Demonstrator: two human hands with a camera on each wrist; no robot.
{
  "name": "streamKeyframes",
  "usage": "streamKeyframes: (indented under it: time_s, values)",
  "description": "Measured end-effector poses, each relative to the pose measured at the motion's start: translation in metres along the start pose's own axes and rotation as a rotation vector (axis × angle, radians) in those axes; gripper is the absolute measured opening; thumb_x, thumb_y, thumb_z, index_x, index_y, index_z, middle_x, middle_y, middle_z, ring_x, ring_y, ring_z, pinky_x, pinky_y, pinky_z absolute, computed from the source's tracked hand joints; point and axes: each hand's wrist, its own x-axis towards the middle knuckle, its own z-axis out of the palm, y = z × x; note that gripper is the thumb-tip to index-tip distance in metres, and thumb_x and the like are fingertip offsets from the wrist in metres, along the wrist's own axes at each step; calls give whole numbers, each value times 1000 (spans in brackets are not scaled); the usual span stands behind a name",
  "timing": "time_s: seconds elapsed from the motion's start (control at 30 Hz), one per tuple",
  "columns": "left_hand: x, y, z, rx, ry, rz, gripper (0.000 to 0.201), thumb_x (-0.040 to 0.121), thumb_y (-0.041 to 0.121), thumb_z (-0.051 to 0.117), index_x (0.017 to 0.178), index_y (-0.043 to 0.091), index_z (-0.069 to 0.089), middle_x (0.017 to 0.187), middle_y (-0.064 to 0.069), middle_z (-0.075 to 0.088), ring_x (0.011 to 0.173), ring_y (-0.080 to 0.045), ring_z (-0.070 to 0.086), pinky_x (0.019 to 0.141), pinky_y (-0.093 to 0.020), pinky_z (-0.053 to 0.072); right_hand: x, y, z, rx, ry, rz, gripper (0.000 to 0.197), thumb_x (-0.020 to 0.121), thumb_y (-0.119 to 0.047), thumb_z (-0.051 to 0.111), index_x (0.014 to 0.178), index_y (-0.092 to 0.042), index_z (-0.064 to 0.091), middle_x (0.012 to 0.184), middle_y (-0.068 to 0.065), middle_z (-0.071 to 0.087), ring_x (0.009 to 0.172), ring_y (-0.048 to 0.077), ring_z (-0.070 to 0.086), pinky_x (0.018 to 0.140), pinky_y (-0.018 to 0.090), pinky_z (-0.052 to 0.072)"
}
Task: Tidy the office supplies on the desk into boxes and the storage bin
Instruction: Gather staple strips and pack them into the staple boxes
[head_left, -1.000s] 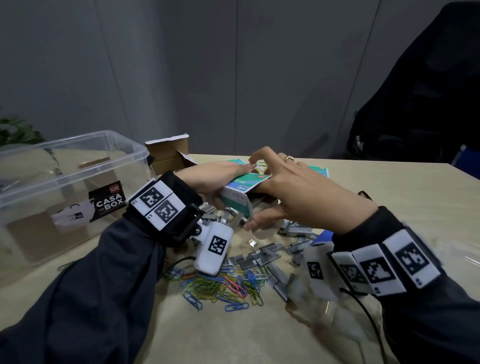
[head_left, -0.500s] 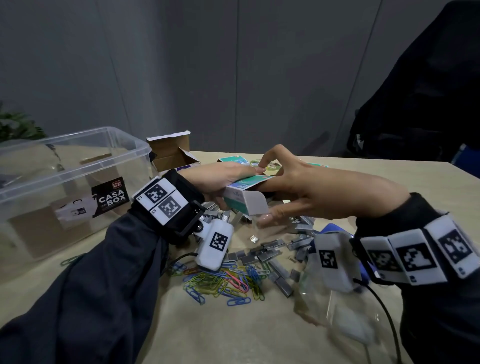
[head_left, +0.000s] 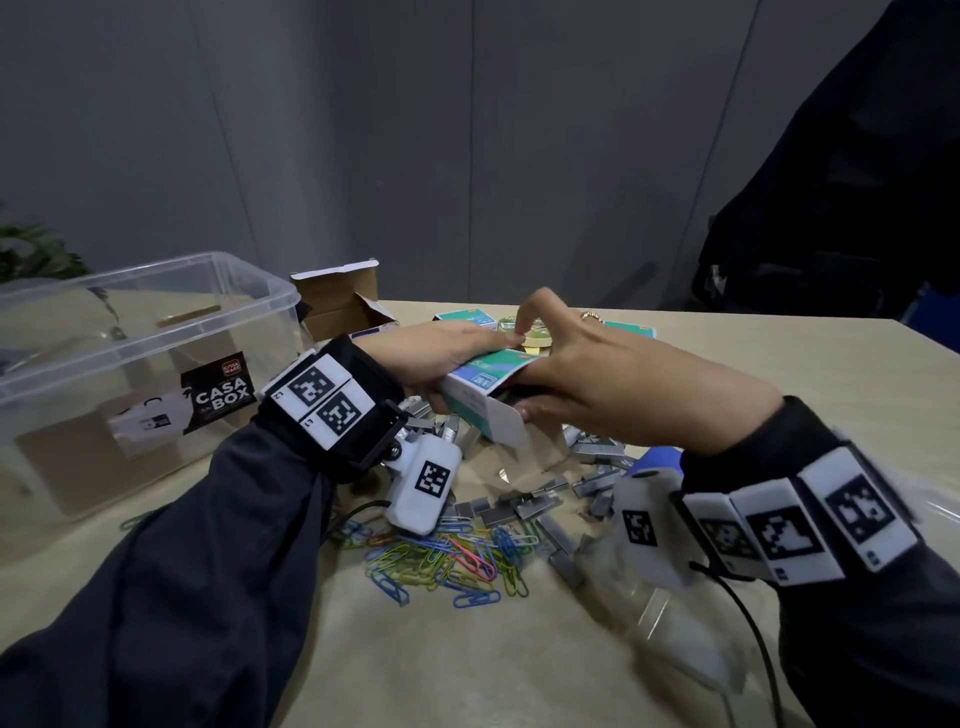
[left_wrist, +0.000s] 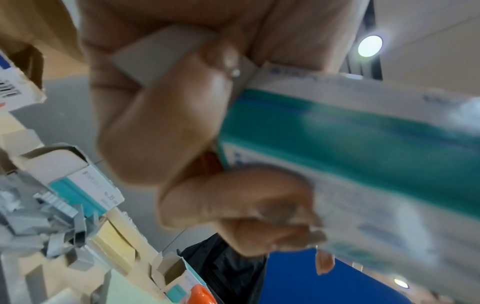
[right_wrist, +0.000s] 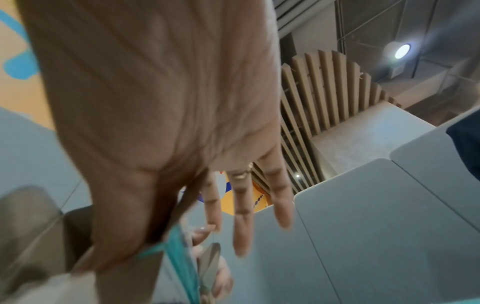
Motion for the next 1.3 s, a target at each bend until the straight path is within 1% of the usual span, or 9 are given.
streamKeyframes:
  time_s: [0.13, 0.33, 0.47, 0.6, 0.7, 0.83, 1.0, 1.17, 1.3]
  values:
    - [2, -5, -4, -108, -14, 5, 36, 101, 43, 38, 93, 11, 53, 58, -4, 55, 41, -13, 48, 44, -21, 29, 5, 4, 2, -64, 200, -99, 53, 83, -70, 27, 102, -48, 70, 117, 2, 42, 85, 18, 43, 64, 33, 36]
    - [3, -7, -5, -50, -21, 2, 43, 96, 54, 42, 91, 14, 56, 60, -3, 58, 45, -15, 54, 47, -25, 37, 6, 3, -2, 36, 140, -165, 46, 85, -68, 41, 110, -43, 71, 117, 3, 41, 93, 22, 47, 70, 36, 45]
    - [3, -7, -8, -98, -5, 5, 36, 97, 47, 44, 96, 12, 56, 62, -2, 57, 45, -14, 51, 43, -21, 34, 4, 5, -3, -97, 103, -105, 28, 89, -54, 57, 111, -41, 70, 125, -2, 36, 103, 21, 44, 76, 41, 45]
    - [2, -8, -8, -120, -37, -1, 37, 97, 45, 45, 91, 10, 54, 58, -3, 53, 45, -14, 44, 45, -22, 28, 5, 5, -3, 21, 142, -144, 32, 82, -56, 65, 105, -36, 75, 120, -3, 38, 100, 22, 45, 75, 43, 46]
    - [6, -12, -10, -149, -36, -30, 41, 97, 48, 46, 99, 8, 54, 60, -4, 54, 45, -16, 43, 47, -23, 27, 2, 3, -3, -38, 162, -122, 38, 78, -62, 62, 104, -38, 74, 118, -2, 39, 99, 21, 45, 72, 38, 44]
    - [10, -15, -14, -258, -56, -72, 38, 100, 45, 41, 95, 8, 51, 62, -7, 59, 38, -10, 45, 34, -14, 26, 6, 1, 4, -215, 255, -94, 20, 89, -41, 62, 101, -29, 72, 117, 3, 43, 95, 22, 47, 65, 33, 34]
    - [11, -18, -16, -400, -76, -104, 38, 99, 47, 41, 89, 11, 51, 61, -8, 56, 39, -10, 38, 32, -12, 22, 9, 8, 9, -183, 441, -127, 11, 88, -30, 67, 97, -29, 73, 108, 8, 51, 88, 27, 49, 64, 38, 40]
    - [9, -18, -19, -381, -66, -105, 37, 100, 45, 39, 104, 9, 48, 56, -6, 56, 32, -8, 35, 30, -10, 22, 9, 9, 7, -126, 457, -156, 25, 91, -38, 51, 97, -29, 73, 100, 3, 52, 83, 24, 49, 61, 39, 43]
    - [9, -28, -31, -310, 40, -170, 35, 100, 45, 39, 101, 12, 51, 61, -5, 59, 34, -8, 40, 31, -11, 22, 2, 16, -3, -68, 421, -80, 43, 94, -51, 36, 102, -26, 70, 104, -1, 52, 88, 21, 49, 64, 39, 45]
